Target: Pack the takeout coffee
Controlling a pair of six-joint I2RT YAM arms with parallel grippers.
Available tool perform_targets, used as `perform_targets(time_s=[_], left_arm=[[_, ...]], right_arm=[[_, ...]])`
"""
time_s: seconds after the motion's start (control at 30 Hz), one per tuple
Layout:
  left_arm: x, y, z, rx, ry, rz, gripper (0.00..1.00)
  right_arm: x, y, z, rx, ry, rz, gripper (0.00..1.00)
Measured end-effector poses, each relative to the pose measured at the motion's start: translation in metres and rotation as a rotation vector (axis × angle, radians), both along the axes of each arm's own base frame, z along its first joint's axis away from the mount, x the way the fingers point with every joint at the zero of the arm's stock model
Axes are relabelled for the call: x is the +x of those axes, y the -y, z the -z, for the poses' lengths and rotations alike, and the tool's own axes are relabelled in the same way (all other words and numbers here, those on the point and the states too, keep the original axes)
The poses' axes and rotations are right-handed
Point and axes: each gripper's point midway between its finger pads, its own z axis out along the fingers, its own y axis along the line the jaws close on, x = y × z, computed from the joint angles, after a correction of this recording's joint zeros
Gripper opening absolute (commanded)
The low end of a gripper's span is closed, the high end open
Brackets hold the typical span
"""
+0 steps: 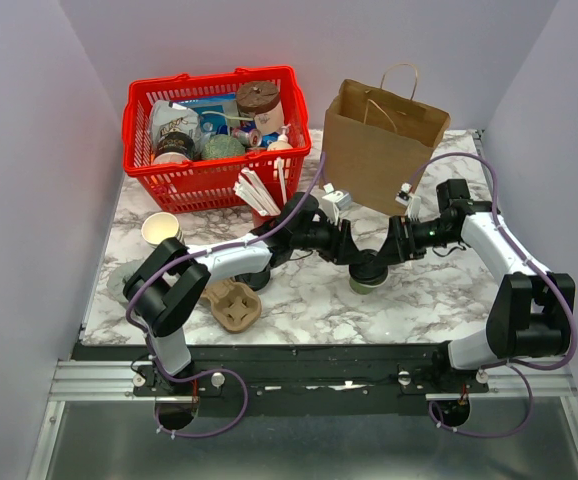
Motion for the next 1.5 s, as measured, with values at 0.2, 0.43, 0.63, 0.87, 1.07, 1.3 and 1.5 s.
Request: perform_targets(time_s=[0.2, 0.43, 0.63, 0.87, 1.07, 1.3, 1.5], left_arm=[[0.002, 0.002, -0.005, -0.009, 0.009, 0.000, 0.50], [0.003, 0.004, -0.014, -0.023, 0.023, 0.000, 0.50], [0.003, 0.003, -0.015, -0.024, 0.023, 0.000, 0.50], [0.006, 0.001, -0.014, -0.019, 0.022, -0.006, 0.52], [0.023, -0.006, -0.020, -0.011, 0.053, -0.029, 0.54], [0.030, -0.017, -0.030, -0.013, 0.069, -0.053, 0.55], [0.011, -0.026, -0.005, 0.028, 0.004, -0.048, 0.55]], right_arm=[[-0.003, 0.000, 0.001, -0.001, -0.016, -0.004, 1.00], [-0.006, 0.000, 0.001, -0.002, -0.026, -0.008, 1.00], [-0.006, 0.000, 0.002, -0.002, -0.031, -0.009, 1.00], [-0.006, 0.001, 0.009, -0.004, -0.063, -0.010, 1.00], [-0.001, 0.001, 0.010, -0.006, -0.068, -0.010, 0.99], [0.001, 0.002, 0.013, -0.012, -0.072, -0.013, 0.97], [0.002, 0.003, 0.014, -0.025, -0.069, -0.013, 0.93]])
